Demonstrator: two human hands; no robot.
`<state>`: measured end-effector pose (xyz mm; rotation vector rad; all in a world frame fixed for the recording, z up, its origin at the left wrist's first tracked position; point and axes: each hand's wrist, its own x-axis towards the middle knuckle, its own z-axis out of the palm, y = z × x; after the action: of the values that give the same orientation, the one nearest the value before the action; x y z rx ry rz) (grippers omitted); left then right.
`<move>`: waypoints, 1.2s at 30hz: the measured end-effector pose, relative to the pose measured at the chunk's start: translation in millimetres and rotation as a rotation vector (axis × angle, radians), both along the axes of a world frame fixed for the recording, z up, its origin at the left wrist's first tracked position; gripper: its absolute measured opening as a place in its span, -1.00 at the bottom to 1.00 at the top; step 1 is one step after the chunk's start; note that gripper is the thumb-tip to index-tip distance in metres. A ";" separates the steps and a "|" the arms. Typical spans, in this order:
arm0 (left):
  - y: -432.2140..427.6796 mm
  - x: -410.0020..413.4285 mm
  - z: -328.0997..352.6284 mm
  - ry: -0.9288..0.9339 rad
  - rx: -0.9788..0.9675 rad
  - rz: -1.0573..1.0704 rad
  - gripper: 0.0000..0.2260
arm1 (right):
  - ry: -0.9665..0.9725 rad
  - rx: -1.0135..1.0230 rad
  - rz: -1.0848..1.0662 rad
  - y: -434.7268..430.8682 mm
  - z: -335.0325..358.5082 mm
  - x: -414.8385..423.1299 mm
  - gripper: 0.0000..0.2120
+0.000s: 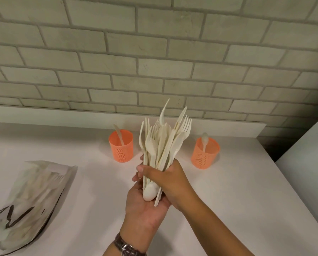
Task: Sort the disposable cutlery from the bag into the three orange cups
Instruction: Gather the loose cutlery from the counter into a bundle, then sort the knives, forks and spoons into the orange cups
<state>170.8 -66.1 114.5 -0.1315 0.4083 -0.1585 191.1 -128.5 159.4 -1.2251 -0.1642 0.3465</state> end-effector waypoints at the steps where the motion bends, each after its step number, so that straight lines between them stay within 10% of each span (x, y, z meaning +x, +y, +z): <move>1: -1.0 -0.8 1.1 0.000 0.041 -0.016 -0.72 | 0.008 -0.016 -0.007 -1.3 0.1 -0.1 -0.64; 14: -7.8 1.8 4.1 0.045 0.260 -0.076 -0.71 | -0.031 -0.188 -0.083 -13.8 -26.8 4.5 -0.69; 21: 21.9 -4.2 15.9 -0.135 1.644 0.540 -0.89 | -0.056 -0.448 -0.042 -40.1 -34.7 1.1 -0.82; 26: 17.9 1.8 38.1 -0.348 2.260 0.130 -0.84 | -0.063 -0.412 -0.030 -39.7 -43.8 -5.3 -0.69; 36: 15.9 0.7 43.9 -0.287 2.174 -0.006 -0.81 | -0.107 -0.269 0.081 -43.8 -48.4 -12.6 -0.28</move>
<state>171.5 -50.2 158.3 2.0065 0.1158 0.3172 178.5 -172.3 111.0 -1.5072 -0.2661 0.3827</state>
